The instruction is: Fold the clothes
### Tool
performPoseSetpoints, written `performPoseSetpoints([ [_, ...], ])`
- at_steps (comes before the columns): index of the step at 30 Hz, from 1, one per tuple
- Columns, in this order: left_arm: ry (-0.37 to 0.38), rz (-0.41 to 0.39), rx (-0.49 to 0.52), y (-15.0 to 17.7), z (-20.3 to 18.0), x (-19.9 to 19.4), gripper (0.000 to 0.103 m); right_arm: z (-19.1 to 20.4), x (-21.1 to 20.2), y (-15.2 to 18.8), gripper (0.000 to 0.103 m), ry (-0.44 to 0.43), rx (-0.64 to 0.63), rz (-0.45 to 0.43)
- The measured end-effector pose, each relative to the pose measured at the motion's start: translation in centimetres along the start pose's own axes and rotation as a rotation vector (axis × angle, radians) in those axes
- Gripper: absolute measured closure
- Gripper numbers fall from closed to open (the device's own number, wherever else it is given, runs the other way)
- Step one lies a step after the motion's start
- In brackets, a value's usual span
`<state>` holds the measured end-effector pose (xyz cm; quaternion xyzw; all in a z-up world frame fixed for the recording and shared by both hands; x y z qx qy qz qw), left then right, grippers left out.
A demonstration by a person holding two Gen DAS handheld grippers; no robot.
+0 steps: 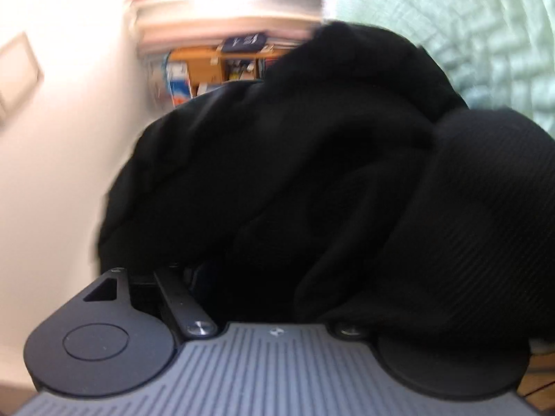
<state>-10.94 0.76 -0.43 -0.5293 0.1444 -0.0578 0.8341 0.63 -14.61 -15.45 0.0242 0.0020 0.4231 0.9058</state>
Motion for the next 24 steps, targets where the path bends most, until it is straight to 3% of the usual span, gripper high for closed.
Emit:
performPoseSetpoints([
  [4, -0.031, 0.027, -0.084, 1.4, 2.5, -0.2, 0.093, 2.3, -3.9, 2.3, 0.028, 0.106, -0.209, 0.027],
  [8, -0.038, 0.02, -0.104, 1.6, 3.3, -0.4, 0.093, 3.9, -10.5, 3.9, 0.028, 0.094, -0.299, -0.032],
  [10, -0.025, 0.005, -0.099, 1.2, 2.8, -0.7, 0.093, 3.6, -13.6, 3.5, 0.027, 0.18, -0.343, -0.145],
  [13, 0.002, -0.016, -0.091, 0.4, 1.6, -0.6, 0.093, 2.2, -15.4, 2.2, 0.026, 0.38, -0.368, -0.257],
  [14, 0.008, -0.02, -0.088, 0.1, 1.3, -0.6, 0.093, 1.6, -15.2, 1.9, 0.026, 0.43, -0.357, -0.267],
  [17, 0.028, -0.033, -0.079, -0.4, 0.5, -0.9, 0.093, -0.4, -12.0, 1.6, 0.026, 0.549, -0.379, -0.139],
  [19, 0.033, -0.04, -0.055, -0.7, 0.0, -1.1, 0.093, -1.1, -9.4, 2.2, 0.026, 0.562, -0.412, -0.083],
  [20, 0.032, -0.044, -0.04, -0.7, -0.2, -1.3, 0.093, -1.0, -7.9, 2.7, 0.026, 0.524, -0.414, -0.058],
  [24, 0.05, -0.072, 0.014, -1.0, -1.1, -2.3, 0.093, 1.9, -2.6, 3.0, 0.026, 0.281, -0.373, -0.048],
])
Point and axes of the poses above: each gripper's, at about its wrist camera, not at the fingertips, and x roughly the way its jaws point, z to its left, y to its underside, the point moved 8 cm from there along x, roughly the way its jaws point, and after that the axes turned 13 degrees about x, right-handed, at the moved point
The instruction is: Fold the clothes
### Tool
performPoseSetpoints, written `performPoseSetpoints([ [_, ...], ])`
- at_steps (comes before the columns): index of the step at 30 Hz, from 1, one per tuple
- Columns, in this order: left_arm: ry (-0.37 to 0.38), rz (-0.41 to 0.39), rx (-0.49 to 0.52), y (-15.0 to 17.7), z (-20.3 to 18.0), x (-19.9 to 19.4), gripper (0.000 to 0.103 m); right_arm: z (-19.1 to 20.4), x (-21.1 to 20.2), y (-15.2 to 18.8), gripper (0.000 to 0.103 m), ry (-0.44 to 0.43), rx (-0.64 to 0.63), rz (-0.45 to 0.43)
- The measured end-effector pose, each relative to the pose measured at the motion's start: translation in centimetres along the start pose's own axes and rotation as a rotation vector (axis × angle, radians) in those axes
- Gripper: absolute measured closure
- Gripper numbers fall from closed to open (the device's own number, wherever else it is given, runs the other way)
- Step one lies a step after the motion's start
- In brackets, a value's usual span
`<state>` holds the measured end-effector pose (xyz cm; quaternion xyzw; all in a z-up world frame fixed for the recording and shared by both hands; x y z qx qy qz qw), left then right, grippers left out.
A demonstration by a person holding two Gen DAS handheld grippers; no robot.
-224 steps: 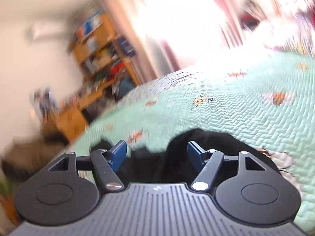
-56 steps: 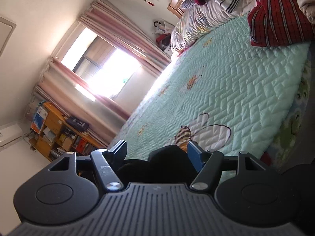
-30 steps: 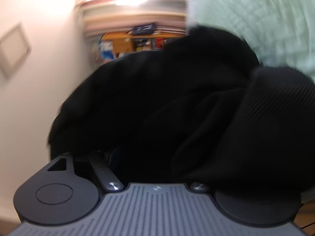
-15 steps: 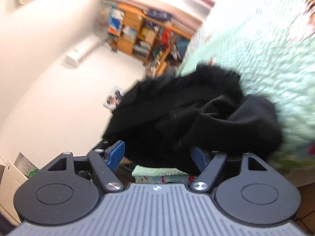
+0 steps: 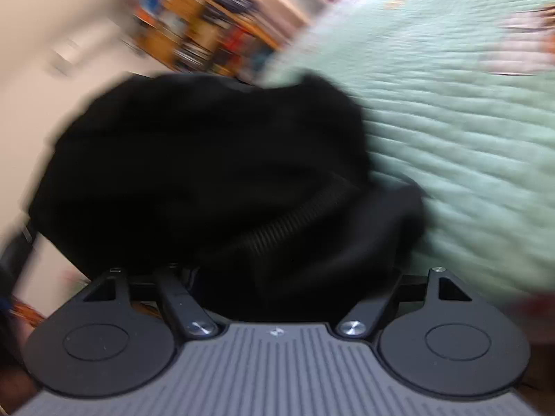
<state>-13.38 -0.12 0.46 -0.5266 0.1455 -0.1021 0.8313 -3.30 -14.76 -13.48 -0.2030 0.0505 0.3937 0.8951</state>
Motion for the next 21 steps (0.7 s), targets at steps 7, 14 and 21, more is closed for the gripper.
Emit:
performPoseSetpoints([
  [7, -0.097, -0.007, 0.088, 0.0, 1.1, -0.9, 0.088, 2.6, 6.1, -2.1, 0.026, -0.205, 0.135, -0.119],
  [14, -0.221, 0.084, -0.028, 1.8, 8.2, 0.8, 0.084, 3.9, 4.2, 0.0, 0.025, -0.153, -0.036, -0.133],
  [21, -0.089, 0.074, -0.054, 2.0, 5.8, 2.1, 0.082, 6.7, -1.3, -1.9, 0.025, -0.074, -0.287, -0.293],
])
Point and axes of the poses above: each gripper's, at about its wrist camera, not at the fingertips, and x roughly the way its jaws point, z to its left, y to its underside, the point moved 8 cm from there along x, roughly the way its jaws point, and after that the axes turned 13 degrees about x, right-handed, at the moved point
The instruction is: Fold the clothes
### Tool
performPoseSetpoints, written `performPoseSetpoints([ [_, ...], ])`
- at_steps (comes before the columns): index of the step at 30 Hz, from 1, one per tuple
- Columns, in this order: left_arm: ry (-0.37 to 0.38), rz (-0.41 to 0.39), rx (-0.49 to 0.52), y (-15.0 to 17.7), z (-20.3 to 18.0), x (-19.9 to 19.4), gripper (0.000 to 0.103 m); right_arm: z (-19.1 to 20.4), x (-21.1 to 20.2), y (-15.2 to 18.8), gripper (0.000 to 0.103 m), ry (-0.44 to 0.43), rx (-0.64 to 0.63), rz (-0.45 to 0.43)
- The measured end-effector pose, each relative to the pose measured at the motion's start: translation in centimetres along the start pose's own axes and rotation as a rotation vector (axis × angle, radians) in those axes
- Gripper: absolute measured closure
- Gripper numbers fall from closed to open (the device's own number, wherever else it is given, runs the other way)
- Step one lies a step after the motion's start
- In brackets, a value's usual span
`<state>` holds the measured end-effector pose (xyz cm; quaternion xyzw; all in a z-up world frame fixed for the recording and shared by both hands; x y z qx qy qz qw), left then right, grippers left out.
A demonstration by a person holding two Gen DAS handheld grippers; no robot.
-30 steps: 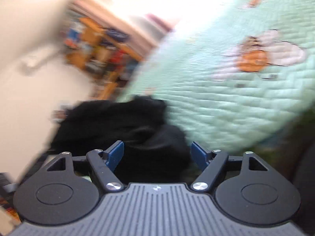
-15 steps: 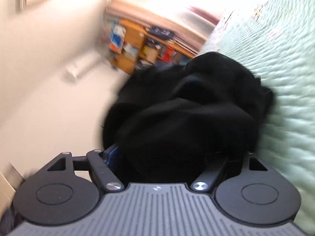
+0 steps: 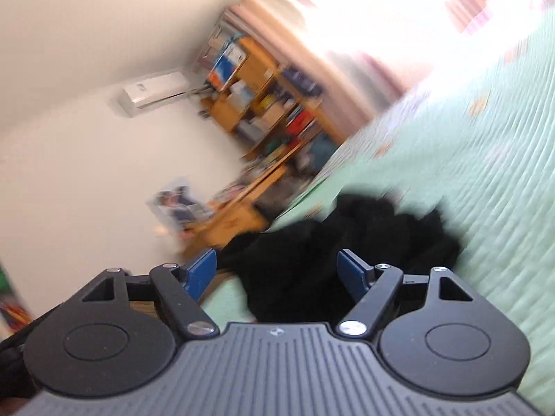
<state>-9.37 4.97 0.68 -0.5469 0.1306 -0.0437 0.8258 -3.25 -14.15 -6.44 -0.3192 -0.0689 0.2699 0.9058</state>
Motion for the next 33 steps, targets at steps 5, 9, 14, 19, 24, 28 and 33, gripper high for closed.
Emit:
performPoseSetpoints([
  [5, 0.232, 0.058, 0.099, 1.5, -5.7, 4.6, 0.074, -1.9, 0.7, -3.1, 0.039, 0.048, 0.05, 0.023],
  [9, 0.245, 0.155, 0.043, 4.5, -5.5, 10.1, 0.074, -2.5, 5.5, -4.5, 0.06, 0.144, 0.007, 0.06],
  [14, 0.151, 0.228, -0.048, 7.7, -1.6, 11.9, 0.071, -0.5, 10.2, -2.8, 0.053, 0.169, -0.187, 0.166],
  [19, 0.101, 0.269, -0.092, 10.1, 0.5, 12.2, 0.063, 0.5, 16.1, 1.6, 0.052, 0.306, -0.384, 0.313],
  [24, 0.089, 0.296, -0.172, 12.2, 2.3, 12.9, 0.058, -2.0, 15.2, 2.6, 0.052, 0.489, -0.429, 0.213],
  [28, 0.12, 0.272, -0.194, 11.9, 2.1, 13.3, 0.057, -3.5, 12.2, 2.1, 0.053, 0.462, -0.265, 0.139],
  [33, 0.133, 0.244, -0.221, 11.4, 2.3, 13.6, 0.057, -3.2, 11.9, 1.3, 0.058, 0.434, -0.215, 0.107],
])
Point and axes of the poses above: each gripper's, at about its wrist camera, not at the fingertips, and x roughly the way its jaws point, z to its left, y to its underside, the point moved 8 cm from there along x, roughly the way its jaws point, and after that the axes turned 13 degrees about x, right-handed, at the moved point
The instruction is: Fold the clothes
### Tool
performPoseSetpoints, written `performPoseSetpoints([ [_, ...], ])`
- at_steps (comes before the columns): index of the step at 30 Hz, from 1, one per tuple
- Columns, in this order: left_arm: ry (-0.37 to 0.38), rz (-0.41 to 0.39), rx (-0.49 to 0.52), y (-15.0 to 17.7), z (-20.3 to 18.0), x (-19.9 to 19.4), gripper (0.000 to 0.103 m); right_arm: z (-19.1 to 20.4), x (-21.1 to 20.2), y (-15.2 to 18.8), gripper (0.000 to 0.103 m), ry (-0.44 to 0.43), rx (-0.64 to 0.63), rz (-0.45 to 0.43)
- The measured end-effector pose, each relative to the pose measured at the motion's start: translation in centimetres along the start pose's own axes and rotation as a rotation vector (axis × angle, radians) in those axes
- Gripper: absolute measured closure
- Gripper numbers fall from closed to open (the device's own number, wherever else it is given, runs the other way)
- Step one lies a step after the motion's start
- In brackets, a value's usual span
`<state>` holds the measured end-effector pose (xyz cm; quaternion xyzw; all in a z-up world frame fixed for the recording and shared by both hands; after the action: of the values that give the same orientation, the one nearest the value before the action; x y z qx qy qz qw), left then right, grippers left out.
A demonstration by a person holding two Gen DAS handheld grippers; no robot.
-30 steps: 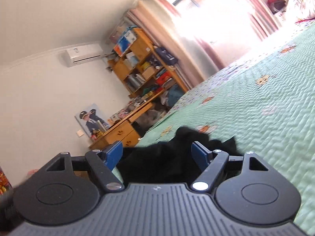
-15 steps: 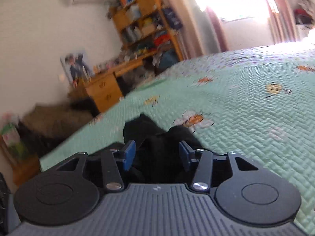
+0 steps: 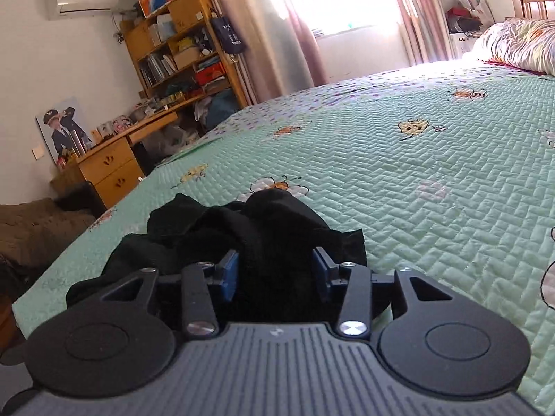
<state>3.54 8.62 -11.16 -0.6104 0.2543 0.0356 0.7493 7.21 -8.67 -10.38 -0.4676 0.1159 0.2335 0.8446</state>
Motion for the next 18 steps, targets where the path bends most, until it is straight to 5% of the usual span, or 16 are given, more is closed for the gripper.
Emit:
performPoseSetpoints([
  [7, -0.013, 0.001, -0.056, -0.1, 1.3, 0.1, 0.057, 2.0, -1.5, 0.3, 0.058, -0.025, -0.089, -0.012],
  [14, -0.017, 0.008, -0.079, -0.5, 1.8, 0.8, 0.057, 2.5, 1.9, 0.9, 0.085, 0.076, -0.239, 0.031],
  [18, -0.02, 0.015, -0.084, -0.5, 1.9, 1.2, 0.055, 3.4, 4.2, 1.7, 0.089, 0.118, -0.33, 0.054],
])
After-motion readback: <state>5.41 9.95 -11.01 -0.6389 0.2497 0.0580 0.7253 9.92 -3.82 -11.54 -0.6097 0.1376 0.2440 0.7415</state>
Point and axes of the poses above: each gripper's, at about its wrist camera, not at the fingertips, and x roughly the way its jaws point, z to its left, y to its underside, the point moved 8 cm from there along x, roughly the way its jaws point, and after that the axes turned 13 degrees about x, right-handed, at the moved point
